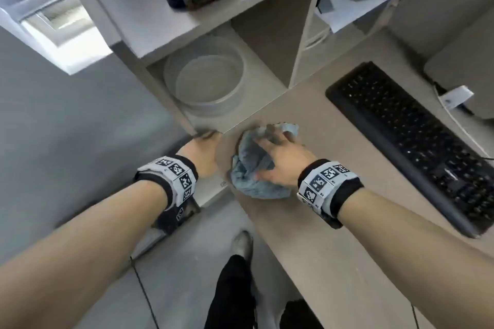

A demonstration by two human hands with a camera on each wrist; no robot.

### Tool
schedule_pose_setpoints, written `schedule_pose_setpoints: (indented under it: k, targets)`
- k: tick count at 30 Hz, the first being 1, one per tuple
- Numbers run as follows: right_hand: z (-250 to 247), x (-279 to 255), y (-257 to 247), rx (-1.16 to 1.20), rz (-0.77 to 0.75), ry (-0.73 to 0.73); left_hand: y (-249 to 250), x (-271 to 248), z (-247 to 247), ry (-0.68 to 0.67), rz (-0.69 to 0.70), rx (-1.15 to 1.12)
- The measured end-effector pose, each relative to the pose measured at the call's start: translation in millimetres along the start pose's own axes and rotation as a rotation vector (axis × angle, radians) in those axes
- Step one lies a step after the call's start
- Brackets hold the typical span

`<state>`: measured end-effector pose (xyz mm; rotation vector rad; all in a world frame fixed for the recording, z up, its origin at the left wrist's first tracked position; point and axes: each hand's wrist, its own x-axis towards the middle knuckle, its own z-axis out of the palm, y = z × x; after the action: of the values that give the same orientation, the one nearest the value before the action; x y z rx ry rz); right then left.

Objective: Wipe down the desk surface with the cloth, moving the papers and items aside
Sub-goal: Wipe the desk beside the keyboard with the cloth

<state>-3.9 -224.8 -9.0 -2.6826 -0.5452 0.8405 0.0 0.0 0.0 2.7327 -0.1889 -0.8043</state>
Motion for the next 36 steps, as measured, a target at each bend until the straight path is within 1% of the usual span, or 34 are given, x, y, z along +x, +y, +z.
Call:
schedule_pose_setpoints:
  k: [1,3,5,7,9,12,14,15,16,17,19,20,21,23,24,25,28,29,31,32,33,34,36]
  targets:
    - [10.2,7.0,-4.8,-0.037,-0.019,-0.049,-4.3,6.4,5.9,-0.028,-0.028,0.013]
    - [31.4,15.5,-10.9,-0.162,-0.056,-0.075,-9.9,13.3,16.8,-0.037,-0.065,0.013]
    - [48.6,17.4,-9.8,-0.204,-0.083,-0.03,-9.3,14.7,26.1,-0.036,-0.017,0.041]
    - [50.9,16.0,3.4,-0.17,-0.059,0.038,-8.8,14.6,29.2,-0.021,0.035,0.059]
    - [44.1,15.5,26.0,-0.124,0.039,0.091,-9.6,13.7,23.4,-0.011,0.028,0.038]
    - [21.7,19.7,57.8,-0.035,0.237,0.207,-16.0,15.8,18.0,-0.024,-0.002,0.056]
    - [13.4,31.1,66.1,0.0,0.328,0.221,-15.5,15.8,17.1,-0.019,-0.005,0.089]
    - [14.0,38.8,62.3,-0.018,0.342,0.217,-14.3,15.9,17.0,-0.007,-0.003,0.101]
    - [17.9,45.1,53.3,-0.058,0.331,0.213,-13.2,16.2,17.8,0.011,0.0,0.107]
    - [23.3,48.9,39.6,-0.103,0.287,0.211,-12.7,16.2,18.5,0.02,0.0,0.114]
    - [43.9,48.2,6.4,-0.138,0.129,0.161,-13.0,15.7,20.8,0.03,-0.015,0.102]
    - [55.3,42.0,-7.6,-0.134,0.042,0.103,-12.6,14.5,22.1,0.031,-0.026,0.088]
    - [64.7,32.6,-15.8,-0.128,-0.033,0.053,-11.8,13.4,23.3,0.026,-0.034,0.08]
    - [72.5,14.1,-7.1,-0.131,-0.129,0.044,-10.5,10.9,25.6,0.025,-0.035,0.075]
    - [69.0,7.6,5.7,-0.132,-0.119,0.056,-10.2,10.7,25.5,0.027,-0.033,0.072]
    - [63.2,4.5,22.5,-0.12,-0.072,0.072,-10.3,11.3,25.1,0.026,-0.035,0.07]
    - [38.3,12.9,64.5,-0.049,0.17,0.144,-13.7,13.3,25.6,0.032,-0.053,0.054]
    - [31.4,22.2,68.1,-0.039,0.235,0.171,-14.8,13.6,26.2,0.04,-0.057,0.047]
    - [25.5,46.0,56.6,-0.037,0.329,0.188,-14.7,13.3,28.6,0.048,-0.06,0.039]
    - [25.9,55.2,43.8,-0.036,0.346,0.18,-14.0,13.4,30.2,0.051,-0.061,0.039]
    - [28.5,60.5,29.4,-0.043,0.327,0.176,-14.0,13.8,32.0,0.059,-0.063,0.036]
    - [33.2,61.2,14.7,-0.06,0.272,0.17,-13.9,14.2,33.5,0.067,-0.066,0.03]
    - [48.0,49.8,-5.1,-0.102,0.109,0.126,-13.8,15.9,36.3,0.077,-0.078,0.022]
